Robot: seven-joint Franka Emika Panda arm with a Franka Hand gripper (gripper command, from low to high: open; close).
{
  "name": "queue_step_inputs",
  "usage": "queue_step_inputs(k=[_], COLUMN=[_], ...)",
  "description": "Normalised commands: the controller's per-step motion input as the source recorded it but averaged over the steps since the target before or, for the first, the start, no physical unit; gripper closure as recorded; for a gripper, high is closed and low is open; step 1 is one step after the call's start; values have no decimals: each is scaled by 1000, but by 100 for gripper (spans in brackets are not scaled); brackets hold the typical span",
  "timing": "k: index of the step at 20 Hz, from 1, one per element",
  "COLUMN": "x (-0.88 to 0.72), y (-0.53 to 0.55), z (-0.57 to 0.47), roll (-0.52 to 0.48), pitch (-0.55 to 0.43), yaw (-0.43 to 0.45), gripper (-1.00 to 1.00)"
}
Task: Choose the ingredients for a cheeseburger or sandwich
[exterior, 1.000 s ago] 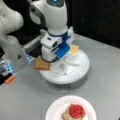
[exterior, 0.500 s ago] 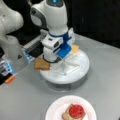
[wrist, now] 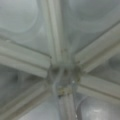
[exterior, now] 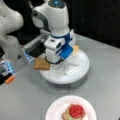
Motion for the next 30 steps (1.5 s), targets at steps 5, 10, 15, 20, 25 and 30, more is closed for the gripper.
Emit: queue_step_inputs(k=[5,10,15,20,25,30], x=[-40,-59,-114,-168,-213,-252], y=[-24,-10,6,12,23,28], z=[-80,-97,-107,-111,-110,-116], roll=[-111,-116,-120,-79,-70,-66], pitch=[-72,-94,-103,-99,-111,-119], yaw=[250,228,257,336,279,212], gripper=[-100,-100,-100,-100,-100,-100])
